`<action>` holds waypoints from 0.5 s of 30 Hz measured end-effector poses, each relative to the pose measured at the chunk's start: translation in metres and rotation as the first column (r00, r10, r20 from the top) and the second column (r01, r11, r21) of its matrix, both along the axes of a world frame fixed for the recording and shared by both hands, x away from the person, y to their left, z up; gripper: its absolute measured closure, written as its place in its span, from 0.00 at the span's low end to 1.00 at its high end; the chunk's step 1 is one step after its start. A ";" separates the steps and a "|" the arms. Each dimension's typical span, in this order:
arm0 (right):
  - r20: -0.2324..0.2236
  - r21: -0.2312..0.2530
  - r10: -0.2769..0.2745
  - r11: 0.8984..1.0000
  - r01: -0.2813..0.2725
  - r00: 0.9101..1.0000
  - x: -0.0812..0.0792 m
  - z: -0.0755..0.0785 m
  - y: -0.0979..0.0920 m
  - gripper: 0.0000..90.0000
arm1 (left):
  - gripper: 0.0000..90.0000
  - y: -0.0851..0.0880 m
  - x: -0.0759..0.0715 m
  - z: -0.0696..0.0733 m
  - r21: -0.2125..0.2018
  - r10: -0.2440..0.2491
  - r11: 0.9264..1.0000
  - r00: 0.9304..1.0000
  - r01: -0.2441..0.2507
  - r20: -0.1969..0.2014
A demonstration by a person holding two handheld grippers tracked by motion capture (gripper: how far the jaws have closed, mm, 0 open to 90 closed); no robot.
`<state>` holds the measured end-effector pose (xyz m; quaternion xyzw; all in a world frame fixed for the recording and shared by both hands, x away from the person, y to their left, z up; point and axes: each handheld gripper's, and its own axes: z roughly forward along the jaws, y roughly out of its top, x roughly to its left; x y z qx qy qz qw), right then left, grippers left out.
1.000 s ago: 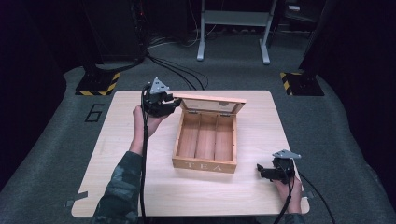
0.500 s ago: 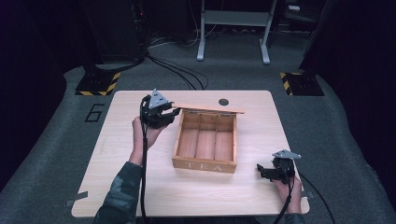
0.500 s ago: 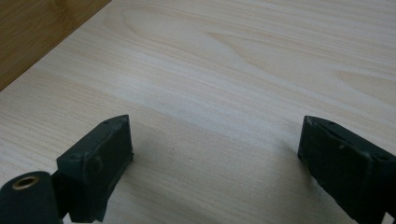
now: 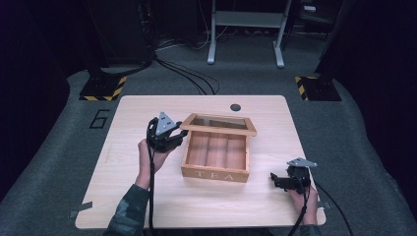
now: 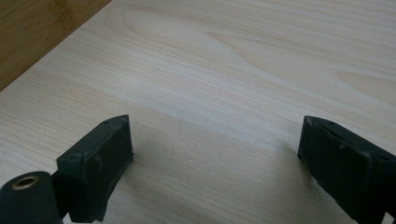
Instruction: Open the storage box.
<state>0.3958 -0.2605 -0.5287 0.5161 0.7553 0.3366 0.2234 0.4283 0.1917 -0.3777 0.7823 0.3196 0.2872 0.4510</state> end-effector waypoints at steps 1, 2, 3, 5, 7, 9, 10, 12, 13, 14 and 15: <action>0.001 -0.001 0.001 1.000 -0.001 1.000 0.000 0.000 0.000 0.10 | 0.69 0.000 -0.002 -0.002 -0.004 0.004 1.000 1.000 -0.004 -0.001; 0.001 -0.001 0.001 1.000 -0.001 1.000 0.000 0.000 0.000 0.10 | 0.69 0.000 -0.004 -0.005 0.005 0.003 1.000 1.000 -0.003 0.003; 0.001 -0.001 0.001 1.000 -0.001 1.000 0.000 0.000 0.000 0.10 | 0.69 0.000 -0.006 -0.008 0.008 0.004 1.000 1.000 -0.004 0.000; 0.001 -0.001 0.001 1.000 -0.001 1.000 0.000 0.000 0.000 0.11 | 0.69 0.001 -0.010 -0.014 -0.002 0.006 1.000 1.000 -0.006 0.002; 0.001 -0.001 0.001 1.000 -0.001 1.000 0.000 0.000 0.000 0.10 | 0.69 0.001 -0.013 -0.019 -0.010 0.009 1.000 1.000 -0.009 0.004; 0.001 -0.012 0.006 1.000 -0.006 1.000 0.000 0.000 -0.001 0.10 | 0.68 0.002 -0.016 -0.026 -0.016 0.008 1.000 1.000 -0.009 -0.006; 0.001 -0.013 0.006 1.000 -0.006 1.000 0.000 0.000 -0.001 0.10 | 0.68 0.003 -0.018 -0.029 -0.015 0.007 1.000 1.000 -0.007 -0.013; 0.000 -0.013 0.006 1.000 -0.006 1.000 0.000 0.000 -0.001 0.10 | 0.67 0.004 -0.020 -0.035 -0.026 0.006 1.000 1.000 -0.007 -0.024; 0.001 -0.013 0.006 1.000 -0.006 1.000 0.000 0.000 -0.001 0.10 | 0.67 0.004 -0.021 -0.039 -0.028 0.000 1.000 1.000 -0.001 -0.030; 0.001 -0.013 0.006 1.000 -0.006 1.000 0.000 0.000 -0.001 0.10 | 0.67 0.004 -0.022 -0.042 -0.037 0.003 0.999 0.999 -0.005 -0.036; 0.001 -0.013 0.006 1.000 -0.006 1.000 0.000 0.000 -0.001 0.10 | 0.67 0.005 -0.024 -0.044 -0.033 0.003 0.999 0.999 -0.005 -0.042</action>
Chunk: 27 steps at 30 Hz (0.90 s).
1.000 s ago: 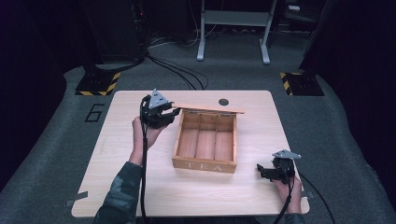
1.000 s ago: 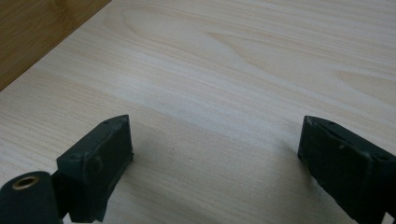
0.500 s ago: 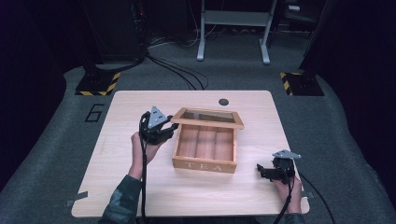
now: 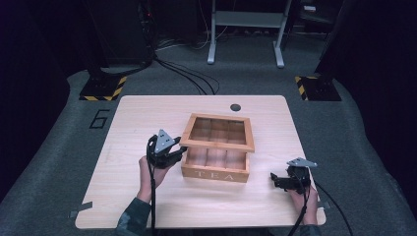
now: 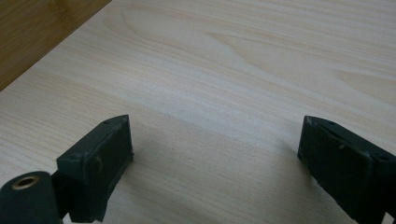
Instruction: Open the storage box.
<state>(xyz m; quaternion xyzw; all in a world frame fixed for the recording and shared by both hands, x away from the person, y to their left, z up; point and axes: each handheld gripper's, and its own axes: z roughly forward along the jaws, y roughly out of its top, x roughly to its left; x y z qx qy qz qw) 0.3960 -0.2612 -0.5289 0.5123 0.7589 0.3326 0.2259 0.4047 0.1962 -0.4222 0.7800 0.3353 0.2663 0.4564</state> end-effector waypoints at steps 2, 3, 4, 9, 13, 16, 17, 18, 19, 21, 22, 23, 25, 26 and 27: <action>0.000 0.000 0.000 1.000 0.000 1.000 0.000 0.000 0.000 0.10 | 0.67 0.000 -0.002 -0.006 -0.009 -0.001 1.000 1.000 0.001 -0.014; 0.000 0.000 0.000 1.000 0.000 1.000 0.000 0.000 0.000 0.10 | 0.67 0.000 -0.003 -0.010 -0.013 0.001 1.000 1.000 -0.002 -0.013; 0.000 0.000 0.000 1.000 0.000 1.000 0.000 0.000 0.000 0.10 | 0.67 0.001 -0.004 -0.013 -0.013 -0.003 1.000 1.000 0.002 -0.023; 0.000 0.000 0.000 1.000 0.000 1.000 0.000 0.000 0.000 0.10 | 0.67 0.002 -0.007 -0.029 -0.021 -0.006 1.000 0.999 0.005 -0.053; 0.000 0.000 0.000 1.000 0.000 1.000 0.000 0.000 0.000 0.10 | 0.67 0.003 -0.007 -0.035 -0.032 -0.019 0.999 0.996 0.016 -0.088; 0.000 0.000 0.000 1.000 0.000 1.000 0.000 0.000 0.000 0.10 | 0.67 0.003 -0.007 -0.040 -0.036 -0.020 0.999 0.994 0.016 -0.103; 0.000 0.000 0.000 1.000 0.000 1.000 0.000 0.000 0.000 0.10 | 0.67 0.003 -0.007 -0.042 -0.036 -0.020 0.999 0.994 0.016 -0.105; 0.000 0.000 0.000 1.000 0.000 1.000 0.000 0.000 0.000 0.10 | 0.67 0.003 -0.007 -0.043 -0.040 -0.020 0.999 0.993 0.016 -0.113; 0.000 0.000 0.000 1.000 0.000 1.000 0.000 0.000 0.000 0.10 | 0.67 0.004 -0.007 -0.044 -0.038 -0.025 0.999 0.992 0.021 -0.120; 0.000 0.000 0.000 1.000 0.000 1.000 0.000 0.000 0.000 0.10 | 0.67 0.004 -0.007 -0.045 -0.043 -0.026 0.999 0.992 0.021 -0.125; 0.000 0.000 0.000 1.000 0.000 1.000 0.000 0.000 0.000 0.10 | 0.67 0.004 -0.007 -0.046 -0.047 -0.027 0.999 0.991 0.021 -0.128; 0.000 0.000 0.000 1.000 0.000 1.000 0.000 0.000 0.000 0.10 | 0.66 0.004 -0.007 -0.046 -0.051 -0.027 0.998 0.992 0.021 -0.127; 0.000 0.000 0.000 1.000 0.000 1.000 0.000 0.000 0.000 0.10 | 0.65 0.005 -0.007 -0.047 -0.062 -0.029 0.998 0.990 0.021 -0.135; 0.000 0.000 0.000 1.000 0.000 1.000 0.000 0.000 0.000 0.10 | 0.65 0.006 -0.006 -0.047 -0.062 -0.040 0.998 0.988 0.032 -0.146; 0.000 0.000 0.000 1.000 0.000 1.000 0.000 0.000 0.000 0.10 | 0.63 0.006 -0.006 -0.048 -0.065 -0.044 0.997 0.987 0.034 -0.156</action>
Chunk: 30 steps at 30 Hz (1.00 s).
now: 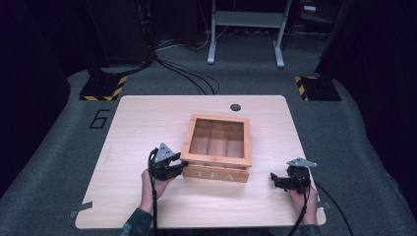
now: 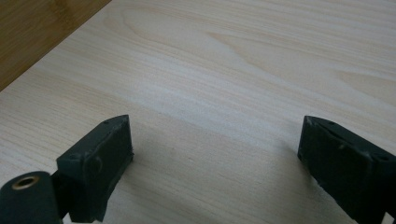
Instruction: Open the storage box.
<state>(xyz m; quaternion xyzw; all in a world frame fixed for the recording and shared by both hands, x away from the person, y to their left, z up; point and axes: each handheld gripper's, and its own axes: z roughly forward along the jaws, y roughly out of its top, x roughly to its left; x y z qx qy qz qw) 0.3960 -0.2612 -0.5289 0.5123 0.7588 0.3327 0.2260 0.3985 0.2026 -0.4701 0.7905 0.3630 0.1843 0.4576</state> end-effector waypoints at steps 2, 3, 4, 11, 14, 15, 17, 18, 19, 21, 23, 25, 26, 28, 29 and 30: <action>0.000 0.000 0.000 1.000 0.000 1.000 0.000 0.000 0.000 0.10 | 0.62 0.001 0.000 -0.001 -0.015 -0.001 1.000 1.000 0.001 -0.003; 0.000 0.000 0.000 1.000 0.000 1.000 0.000 0.000 0.000 0.10 | 0.61 0.002 0.000 -0.001 -0.015 -0.004 1.000 1.000 0.004 -0.012; 0.000 0.000 0.000 1.000 0.000 1.000 0.000 0.000 0.000 0.10 | 0.59 0.002 0.000 -0.001 -0.017 -0.001 1.000 1.000 0.000 -0.011; 0.000 0.000 0.000 1.000 0.000 1.000 0.000 0.000 0.000 0.10 | 0.47 0.001 -0.002 -0.003 0.030 -0.035 0.999 0.998 0.037 -0.060; 0.000 0.000 0.000 1.000 0.000 1.000 0.000 0.000 0.000 0.10 | 0.38 -0.001 -0.002 -0.010 0.037 -0.037 0.998 0.995 0.040 -0.091; 0.000 0.000 0.000 1.000 0.000 1.000 0.000 0.000 0.000 0.10 | 0.37 0.000 -0.002 -0.011 0.026 -0.038 0.999 0.996 0.041 -0.087; 0.000 0.000 0.000 1.000 0.000 1.000 0.000 0.000 0.000 0.10 | 0.35 0.002 -0.002 -0.011 0.021 -0.030 0.999 0.996 0.032 -0.086; 0.000 0.000 0.000 1.000 0.000 1.000 0.000 0.000 0.000 0.10 | 0.31 0.003 -0.003 -0.010 0.021 -0.025 0.999 0.995 0.028 -0.094; 0.000 0.000 0.000 1.000 0.000 1.000 0.000 0.000 0.000 0.10 | 0.29 0.003 -0.004 -0.010 0.027 -0.021 0.999 0.995 0.024 -0.094; 0.000 0.000 0.000 1.000 0.000 1.000 0.000 0.000 0.000 0.10 | 0.26 0.005 -0.007 -0.010 0.024 -0.012 1.000 0.995 0.014 -0.101; 0.000 0.000 0.000 1.000 0.000 1.000 0.000 0.000 0.000 0.10 | 0.23 0.009 -0.012 -0.010 0.022 -0.008 1.000 0.994 0.010 -0.107; -0.001 0.000 0.000 1.000 0.000 1.000 0.000 0.000 0.000 0.10 | 0.21 0.015 -0.017 -0.011 0.044 0.001 0.999 0.994 0.004 -0.106; -0.001 -0.001 0.000 1.000 0.000 1.000 0.000 0.000 0.000 0.10 | 0.20 0.017 -0.019 -0.012 0.048 0.006 0.999 0.994 -0.001 -0.109; 0.000 0.000 0.000 1.000 0.000 1.000 0.000 0.000 0.000 0.10 | 0.18 0.023 -0.025 -0.016 0.061 0.021 0.998 0.993 -0.014 -0.116; 0.000 0.000 -0.001 1.000 0.001 1.000 0.000 0.000 0.000 0.10 | 0.17 0.027 -0.027 -0.018 0.070 0.028 0.997 0.993 -0.020 -0.119; -0.001 0.000 -0.001 1.000 0.001 1.000 0.000 0.000 0.000 0.10 | 0.17 0.030 -0.029 -0.020 0.080 0.033 0.997 0.992 -0.024 -0.119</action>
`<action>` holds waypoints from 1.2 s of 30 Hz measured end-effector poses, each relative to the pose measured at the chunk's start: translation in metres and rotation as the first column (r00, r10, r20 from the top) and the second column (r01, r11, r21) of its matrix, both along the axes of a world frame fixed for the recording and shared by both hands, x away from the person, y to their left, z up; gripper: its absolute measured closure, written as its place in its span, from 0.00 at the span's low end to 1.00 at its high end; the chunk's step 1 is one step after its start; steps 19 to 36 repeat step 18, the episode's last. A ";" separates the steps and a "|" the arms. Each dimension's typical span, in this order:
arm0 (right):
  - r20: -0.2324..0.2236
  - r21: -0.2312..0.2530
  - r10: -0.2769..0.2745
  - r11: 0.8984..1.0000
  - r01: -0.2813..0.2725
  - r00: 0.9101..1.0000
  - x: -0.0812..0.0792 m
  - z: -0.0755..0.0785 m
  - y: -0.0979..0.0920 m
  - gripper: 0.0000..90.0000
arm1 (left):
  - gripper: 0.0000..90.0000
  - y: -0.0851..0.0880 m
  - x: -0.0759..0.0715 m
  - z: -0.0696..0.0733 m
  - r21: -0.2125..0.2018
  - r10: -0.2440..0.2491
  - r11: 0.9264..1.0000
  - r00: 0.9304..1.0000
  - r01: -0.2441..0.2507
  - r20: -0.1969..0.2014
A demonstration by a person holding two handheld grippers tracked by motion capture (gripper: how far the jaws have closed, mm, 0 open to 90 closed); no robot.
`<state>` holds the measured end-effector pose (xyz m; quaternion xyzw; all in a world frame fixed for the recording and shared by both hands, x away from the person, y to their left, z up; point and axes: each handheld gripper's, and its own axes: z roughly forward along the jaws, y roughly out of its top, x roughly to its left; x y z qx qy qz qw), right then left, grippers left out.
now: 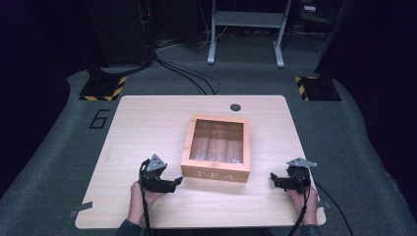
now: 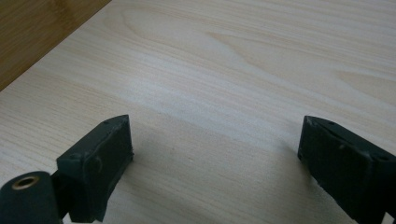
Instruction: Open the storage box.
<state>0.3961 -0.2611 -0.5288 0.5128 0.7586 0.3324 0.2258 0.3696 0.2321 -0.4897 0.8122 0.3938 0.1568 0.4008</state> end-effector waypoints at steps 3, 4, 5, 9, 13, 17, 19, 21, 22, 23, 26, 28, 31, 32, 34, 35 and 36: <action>0.000 0.001 -0.002 1.000 0.002 1.000 0.000 0.000 0.000 0.10 | 0.15 0.011 -0.008 -0.008 0.027 0.030 0.999 1.000 -0.030 -0.005; 0.000 0.000 -0.001 1.000 0.001 1.000 0.000 0.000 0.000 0.10 | 0.15 0.014 -0.010 -0.011 0.028 0.037 0.999 0.999 -0.037 -0.015; 0.000 0.000 -0.001 1.000 0.001 1.000 0.000 0.000 0.000 0.10 | 0.15 0.017 -0.012 -0.013 0.032 0.050 0.998 0.999 -0.049 -0.013; 0.000 0.000 0.000 1.000 0.000 1.000 0.000 0.000 0.000 0.10 | 0.12 0.027 -0.017 -0.022 0.048 0.087 0.995 0.996 -0.086 -0.025; 0.000 0.000 -0.001 1.000 0.001 1.000 0.000 0.000 0.000 0.10 | 0.10 0.032 -0.019 -0.029 0.061 0.116 0.992 0.993 -0.114 -0.031; 0.001 -0.001 0.000 1.000 0.000 1.000 0.000 0.000 0.000 0.10 | 0.05 0.033 -0.020 -0.037 0.083 0.132 0.988 0.991 -0.129 -0.035; 0.001 0.000 0.000 1.000 0.000 1.000 0.000 0.000 0.000 0.10 | 0.05 0.033 -0.020 -0.039 0.082 0.136 0.988 0.990 -0.133 -0.036; 0.001 0.000 0.000 1.000 0.000 1.000 0.000 0.000 0.000 0.10 | 0.05 0.033 -0.020 -0.039 0.082 0.136 0.988 0.990 -0.133 -0.036; 0.001 0.000 0.000 1.000 0.000 1.000 0.000 0.000 0.000 0.10 | 0.05 0.033 -0.020 -0.039 0.082 0.136 0.988 0.990 -0.133 -0.036; 0.001 0.000 0.000 1.000 0.000 1.000 0.000 0.000 0.000 0.10 | 0.05 0.033 -0.020 -0.039 0.082 0.136 0.988 0.990 -0.133 -0.036; 0.001 0.000 0.000 1.000 0.000 1.000 0.000 0.000 0.000 0.10 | 0.05 0.033 -0.020 -0.039 0.082 0.136 0.988 0.990 -0.133 -0.036; 0.001 0.000 0.000 1.000 0.000 1.000 0.000 0.000 0.000 0.10 | 0.05 0.033 -0.020 -0.039 0.082 0.136 0.988 0.990 -0.133 -0.036; 0.001 0.000 0.000 1.000 0.000 1.000 0.000 0.000 0.000 0.10 | 0.05 0.033 -0.020 -0.039 0.082 0.136 0.988 0.990 -0.133 -0.036; 0.001 0.000 0.000 1.000 0.000 1.000 0.000 0.000 0.000 0.10 | 0.05 0.033 -0.020 -0.039 0.082 0.136 0.988 0.990 -0.133 -0.036; 0.001 0.000 0.000 1.000 0.000 1.000 0.000 0.000 0.000 0.10 | 0.05 0.033 -0.020 -0.039 0.082 0.136 0.988 0.990 -0.133 -0.036; 0.001 0.000 0.000 1.000 0.000 1.000 0.000 0.000 0.000 0.10 | 0.05 0.033 -0.020 -0.039 0.082 0.136 0.988 0.990 -0.133 -0.036; 0.001 0.000 0.000 1.000 0.000 1.000 0.000 0.000 0.000 0.10 | 0.05 0.033 -0.020 -0.039 0.082 0.136 0.988 0.990 -0.133 -0.036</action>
